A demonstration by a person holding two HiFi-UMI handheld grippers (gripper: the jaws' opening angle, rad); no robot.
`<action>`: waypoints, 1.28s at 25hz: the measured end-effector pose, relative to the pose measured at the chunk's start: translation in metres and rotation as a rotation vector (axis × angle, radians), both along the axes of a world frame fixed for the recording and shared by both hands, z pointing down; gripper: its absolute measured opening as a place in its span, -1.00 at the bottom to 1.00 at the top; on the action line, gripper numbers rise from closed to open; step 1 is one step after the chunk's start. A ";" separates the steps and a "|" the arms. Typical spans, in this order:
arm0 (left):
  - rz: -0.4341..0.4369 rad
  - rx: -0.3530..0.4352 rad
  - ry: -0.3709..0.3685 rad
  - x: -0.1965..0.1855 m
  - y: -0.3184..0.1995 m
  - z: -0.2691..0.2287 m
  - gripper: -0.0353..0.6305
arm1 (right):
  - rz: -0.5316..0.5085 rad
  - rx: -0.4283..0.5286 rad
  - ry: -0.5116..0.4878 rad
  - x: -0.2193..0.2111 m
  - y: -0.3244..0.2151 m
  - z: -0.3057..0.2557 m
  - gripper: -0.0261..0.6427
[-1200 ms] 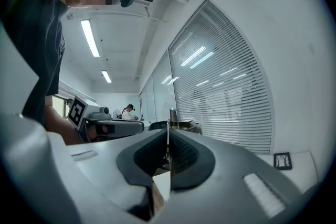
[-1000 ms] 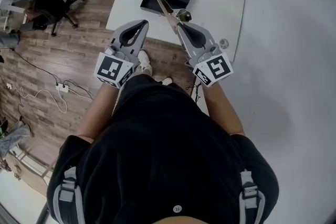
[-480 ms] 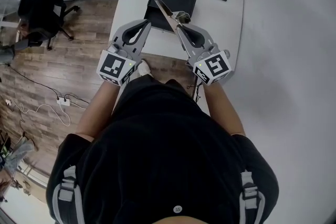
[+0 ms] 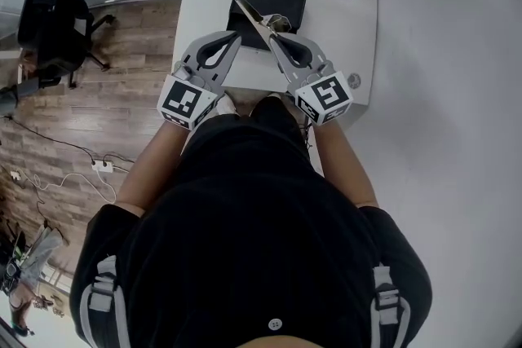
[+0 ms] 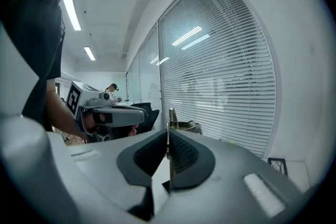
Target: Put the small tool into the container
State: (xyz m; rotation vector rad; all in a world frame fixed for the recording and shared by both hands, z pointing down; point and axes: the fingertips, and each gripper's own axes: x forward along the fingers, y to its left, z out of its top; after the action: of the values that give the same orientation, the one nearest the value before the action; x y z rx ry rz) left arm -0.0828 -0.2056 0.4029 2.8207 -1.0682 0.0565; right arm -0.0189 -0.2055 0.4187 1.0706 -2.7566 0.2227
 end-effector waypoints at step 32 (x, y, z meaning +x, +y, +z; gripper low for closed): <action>-0.069 -0.078 -0.040 0.027 -0.085 0.079 -0.87 | -0.225 -0.283 0.272 0.016 -0.076 0.159 -0.86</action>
State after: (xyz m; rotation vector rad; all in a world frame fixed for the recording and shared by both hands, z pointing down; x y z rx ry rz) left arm -0.0562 -0.2904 0.4821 2.7224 -1.1443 0.1453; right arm -0.0031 -0.2818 0.5778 0.6605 -2.4801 0.3897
